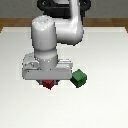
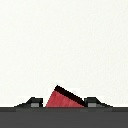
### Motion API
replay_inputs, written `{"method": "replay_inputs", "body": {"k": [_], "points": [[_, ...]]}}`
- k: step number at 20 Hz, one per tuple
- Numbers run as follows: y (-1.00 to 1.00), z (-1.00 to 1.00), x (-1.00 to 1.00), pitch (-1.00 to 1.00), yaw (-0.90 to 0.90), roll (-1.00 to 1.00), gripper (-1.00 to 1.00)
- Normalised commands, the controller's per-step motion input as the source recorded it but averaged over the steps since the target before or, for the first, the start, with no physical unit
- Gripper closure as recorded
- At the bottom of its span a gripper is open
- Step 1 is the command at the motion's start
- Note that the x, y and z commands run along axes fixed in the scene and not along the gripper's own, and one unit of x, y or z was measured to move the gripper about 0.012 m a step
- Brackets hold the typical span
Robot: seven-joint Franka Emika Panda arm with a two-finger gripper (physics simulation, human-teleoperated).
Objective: Place the red cube on top of the green cube.
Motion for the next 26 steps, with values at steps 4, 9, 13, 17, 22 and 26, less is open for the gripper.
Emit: {"method": "replay_inputs", "body": {"k": [4,9,13,17,22,26], "points": [[0.0,0.25,0.0,0.0,0.0,0.0,1.0],[0.0,1.0,0.0,0.0,0.0,0.0,1.0],[0.12,0.75,0.0,0.0,0.0,0.0,1.0],[0.5,0.0,0.0,0.0,0.0,0.0,1.0],[1.0,0.0,0.0,0.0,0.0,0.0,1.0],[0.5,0.0,0.0,0.0,0.0,0.0,1.0]]}}
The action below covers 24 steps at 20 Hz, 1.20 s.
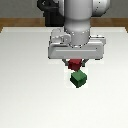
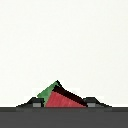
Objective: Place the red cube on top of the green cube.
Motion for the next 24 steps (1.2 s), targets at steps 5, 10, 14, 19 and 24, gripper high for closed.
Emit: {"method": "replay_inputs", "body": {"k": [5,10,14,19,24], "points": [[0.2,0.0,0.0,0.0,0.0,0.0,1.0],[0.0,0.0,-0.2,0.0,0.0,0.0,1.0],[0.0,-0.25,0.0,0.0,0.0,0.0,1.0],[0.0,-0.4,0.0,0.0,0.0,0.0,1.0],[0.0,-0.4,0.0,0.0,0.0,0.0,-1.0]]}}
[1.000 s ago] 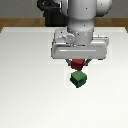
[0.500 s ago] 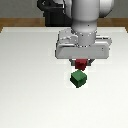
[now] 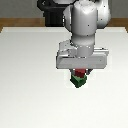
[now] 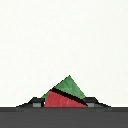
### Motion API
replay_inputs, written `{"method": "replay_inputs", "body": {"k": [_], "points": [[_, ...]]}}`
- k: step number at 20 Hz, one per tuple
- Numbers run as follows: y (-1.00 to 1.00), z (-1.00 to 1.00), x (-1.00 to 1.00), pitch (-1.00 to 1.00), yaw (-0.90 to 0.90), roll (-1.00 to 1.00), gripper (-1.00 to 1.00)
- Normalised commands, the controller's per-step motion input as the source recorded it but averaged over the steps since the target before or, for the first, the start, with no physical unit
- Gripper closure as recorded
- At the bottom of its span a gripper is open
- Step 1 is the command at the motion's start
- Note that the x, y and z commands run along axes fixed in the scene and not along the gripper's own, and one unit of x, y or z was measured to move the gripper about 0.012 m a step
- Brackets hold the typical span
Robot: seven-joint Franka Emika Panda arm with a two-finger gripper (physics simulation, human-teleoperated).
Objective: Place the red cube on top of the green cube.
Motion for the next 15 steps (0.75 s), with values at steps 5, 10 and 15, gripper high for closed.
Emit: {"method": "replay_inputs", "body": {"k": [5,10,15], "points": [[0.0,0.0,0.0,0.0,0.0,0.0,-1.0],[0.0,0.0,0.0,0.0,0.0,0.0,-1.0],[0.0,0.0,0.0,0.0,0.0,0.0,-1.0]]}}
